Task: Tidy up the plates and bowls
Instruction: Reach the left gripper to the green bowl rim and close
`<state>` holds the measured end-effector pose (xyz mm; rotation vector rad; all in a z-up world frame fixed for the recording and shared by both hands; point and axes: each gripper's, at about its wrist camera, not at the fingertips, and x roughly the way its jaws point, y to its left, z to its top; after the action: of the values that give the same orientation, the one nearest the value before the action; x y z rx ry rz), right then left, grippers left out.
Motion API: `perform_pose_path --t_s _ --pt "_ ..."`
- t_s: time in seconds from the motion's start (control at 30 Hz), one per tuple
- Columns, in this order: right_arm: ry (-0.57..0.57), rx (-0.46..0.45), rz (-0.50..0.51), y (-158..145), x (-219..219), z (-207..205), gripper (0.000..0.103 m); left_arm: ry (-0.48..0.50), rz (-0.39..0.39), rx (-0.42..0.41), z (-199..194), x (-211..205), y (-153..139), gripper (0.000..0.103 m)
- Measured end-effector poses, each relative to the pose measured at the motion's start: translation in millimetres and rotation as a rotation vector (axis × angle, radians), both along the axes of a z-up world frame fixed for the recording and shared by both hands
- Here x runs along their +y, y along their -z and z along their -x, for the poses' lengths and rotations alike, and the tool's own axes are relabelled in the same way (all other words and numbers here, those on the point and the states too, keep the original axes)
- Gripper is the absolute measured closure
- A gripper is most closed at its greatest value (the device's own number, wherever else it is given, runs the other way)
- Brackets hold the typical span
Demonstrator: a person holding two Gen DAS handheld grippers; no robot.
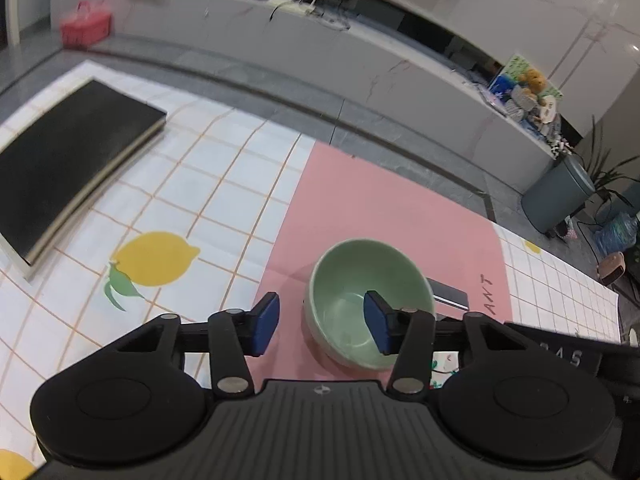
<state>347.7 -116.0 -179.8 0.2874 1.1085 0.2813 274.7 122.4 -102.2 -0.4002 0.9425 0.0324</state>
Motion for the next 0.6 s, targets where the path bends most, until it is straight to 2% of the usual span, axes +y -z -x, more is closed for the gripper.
perform_pose_path --t_s 0.17,0.27,0.43,0.5,0.6 --pt "0.001 0.051 0.002 13.9 6.1 -12.0 0.069 -0.013 0.027 0.038 -12.7 0.5 9.8 0.054" --pt "-0.002 0.073 -0.012 19.5 8.8 -14.9 0.074 -0.017 0.039 0.071 -16.8 -1.0 16.4 0.063" --pt "-0.011 0.085 -0.03 23.0 13.9 -16.1 0.085 -0.033 0.044 0.109 -19.7 -2.1 27.5 0.083" --pt "-0.011 0.089 -0.035 23.4 14.6 -17.1 0.088 -0.032 0.06 0.109 -19.2 -1.3 28.3 0.088" --pt "-0.01 0.087 -0.033 24.0 16.7 -17.3 0.091 -0.035 0.056 0.115 -19.6 -2.0 27.3 0.088"
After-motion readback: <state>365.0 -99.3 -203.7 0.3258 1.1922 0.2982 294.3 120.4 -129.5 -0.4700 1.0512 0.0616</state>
